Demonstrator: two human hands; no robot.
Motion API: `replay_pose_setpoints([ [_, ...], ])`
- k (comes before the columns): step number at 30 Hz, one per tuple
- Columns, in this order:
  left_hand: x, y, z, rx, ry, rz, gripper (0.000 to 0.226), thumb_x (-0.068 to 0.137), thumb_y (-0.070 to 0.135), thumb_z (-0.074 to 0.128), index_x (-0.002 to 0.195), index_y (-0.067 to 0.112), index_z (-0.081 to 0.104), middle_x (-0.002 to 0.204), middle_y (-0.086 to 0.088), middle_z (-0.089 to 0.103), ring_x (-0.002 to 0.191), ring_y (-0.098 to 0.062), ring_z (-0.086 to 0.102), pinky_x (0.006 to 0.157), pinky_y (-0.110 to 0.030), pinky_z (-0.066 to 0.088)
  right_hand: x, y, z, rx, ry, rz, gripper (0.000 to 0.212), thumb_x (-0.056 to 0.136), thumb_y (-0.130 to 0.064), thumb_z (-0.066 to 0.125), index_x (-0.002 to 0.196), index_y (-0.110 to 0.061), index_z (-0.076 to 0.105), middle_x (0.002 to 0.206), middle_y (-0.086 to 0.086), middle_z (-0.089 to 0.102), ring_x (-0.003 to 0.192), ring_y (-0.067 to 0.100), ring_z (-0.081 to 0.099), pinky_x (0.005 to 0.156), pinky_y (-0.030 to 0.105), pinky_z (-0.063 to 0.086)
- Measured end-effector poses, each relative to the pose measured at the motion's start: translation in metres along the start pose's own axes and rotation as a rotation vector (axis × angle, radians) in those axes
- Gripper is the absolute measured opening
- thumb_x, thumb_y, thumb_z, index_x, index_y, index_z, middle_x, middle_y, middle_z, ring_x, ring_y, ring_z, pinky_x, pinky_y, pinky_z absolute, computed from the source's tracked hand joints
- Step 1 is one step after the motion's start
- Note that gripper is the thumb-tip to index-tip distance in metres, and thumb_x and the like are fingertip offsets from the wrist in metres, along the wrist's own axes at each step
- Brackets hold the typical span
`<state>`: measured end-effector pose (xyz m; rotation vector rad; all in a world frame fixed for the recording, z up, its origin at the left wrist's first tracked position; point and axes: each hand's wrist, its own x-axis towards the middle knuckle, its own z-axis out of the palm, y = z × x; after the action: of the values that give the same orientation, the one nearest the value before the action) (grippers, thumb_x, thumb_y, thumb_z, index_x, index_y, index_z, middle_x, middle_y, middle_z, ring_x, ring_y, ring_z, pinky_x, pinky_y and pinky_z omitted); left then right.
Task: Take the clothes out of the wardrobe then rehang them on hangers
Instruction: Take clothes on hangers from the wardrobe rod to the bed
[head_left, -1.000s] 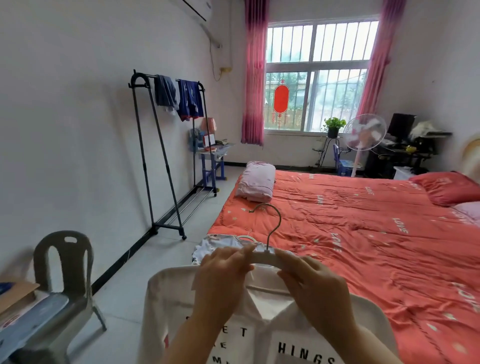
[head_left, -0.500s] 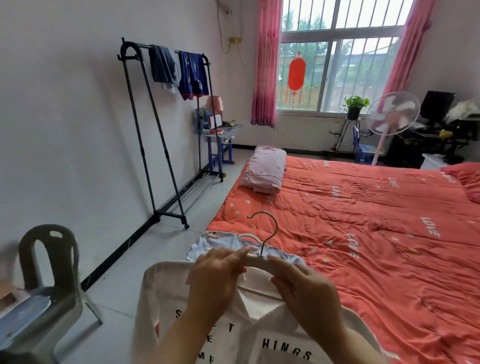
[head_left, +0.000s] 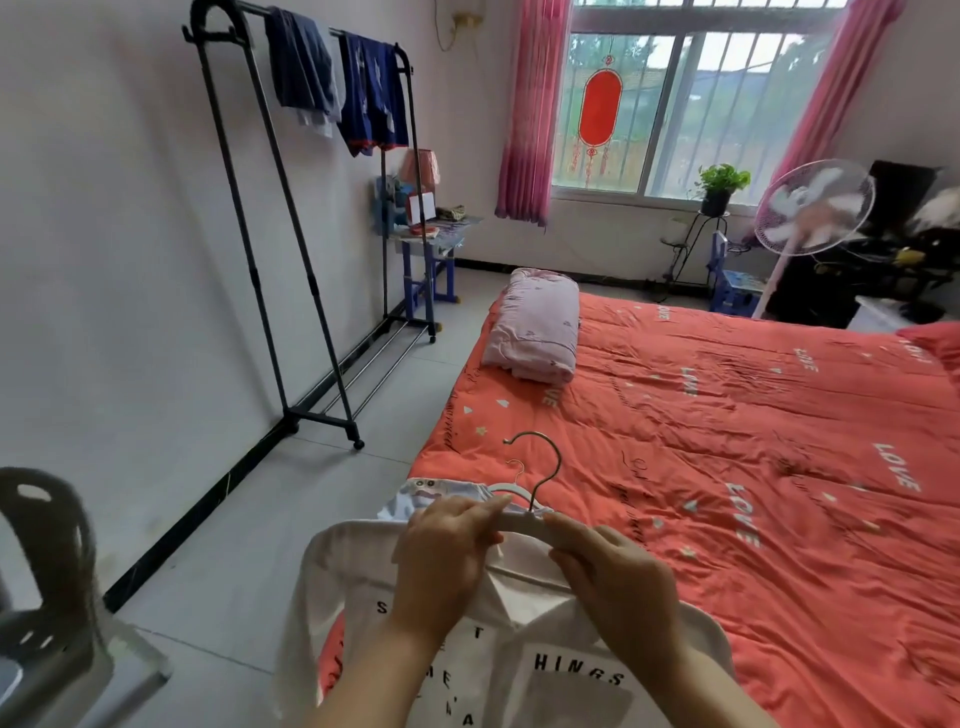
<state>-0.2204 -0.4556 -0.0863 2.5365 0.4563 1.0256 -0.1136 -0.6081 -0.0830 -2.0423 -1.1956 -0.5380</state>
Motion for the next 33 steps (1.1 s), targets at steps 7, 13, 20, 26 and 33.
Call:
replay_pose_setpoints([
  [7, 0.047, -0.038, 0.034, -0.007, -0.066, -0.071, 0.038, 0.075, 0.032, 0.051, 0.110, 0.030, 0.067, 0.084, 0.009, 0.070, 0.075, -0.017, 0.066, 0.061, -0.035, 0.052, 0.046, 0.035, 0.048, 0.114, -0.087, 0.085, 0.042, 0.075, -0.037, 0.060, 0.116, -0.041, 0.053, 0.078, -0.015, 0.065, 0.065, 0.002, 0.061, 0.052, 0.014, 0.043],
  [13, 0.096, -0.073, 0.081, 0.028, -0.134, -0.192, 0.044, 0.071, 0.020, 0.061, 0.115, 0.024, 0.066, 0.092, 0.005, 0.070, 0.084, -0.020, 0.067, 0.072, -0.038, 0.052, 0.091, 0.085, 0.109, 0.250, -0.126, 0.108, 0.048, 0.069, -0.017, 0.069, 0.112, -0.037, 0.060, 0.089, -0.012, 0.069, 0.077, 0.004, 0.064, 0.064, 0.012, 0.046],
  [20, 0.121, -0.118, 0.130, 0.210, -0.419, -0.445, 0.062, 0.094, 0.033, 0.051, 0.147, 0.026, 0.020, 0.153, 0.002, 0.021, 0.141, -0.015, 0.017, 0.114, -0.026, 0.016, 0.140, 0.163, 0.198, 0.036, -0.485, 0.335, 0.056, 0.082, -0.013, 0.067, 0.134, -0.027, 0.050, 0.121, 0.004, 0.056, 0.106, 0.024, 0.057, 0.087, 0.030, 0.044],
  [26, 0.101, -0.129, 0.158, 0.268, -0.599, -0.552, 0.058, 0.095, 0.033, 0.049, 0.146, 0.025, 0.024, 0.152, -0.001, 0.024, 0.139, -0.018, 0.023, 0.110, -0.026, 0.020, 0.101, 0.183, 0.222, 0.067, -0.747, 0.396, 0.041, 0.082, -0.012, 0.065, 0.123, -0.018, 0.060, 0.122, 0.006, 0.057, 0.113, 0.023, 0.053, 0.093, 0.028, 0.040],
  [33, 0.090, -0.126, 0.138, 0.324, -0.579, -0.596, 0.052, 0.095, 0.034, 0.047, 0.143, 0.026, 0.030, 0.143, 0.006, 0.035, 0.132, -0.015, 0.031, 0.105, -0.026, 0.027, 0.087, 0.164, 0.219, 0.039, -0.934, 0.296, 0.043, 0.088, -0.020, 0.058, 0.131, -0.021, 0.052, 0.133, 0.000, 0.049, 0.124, 0.017, 0.044, 0.099, 0.023, 0.033],
])
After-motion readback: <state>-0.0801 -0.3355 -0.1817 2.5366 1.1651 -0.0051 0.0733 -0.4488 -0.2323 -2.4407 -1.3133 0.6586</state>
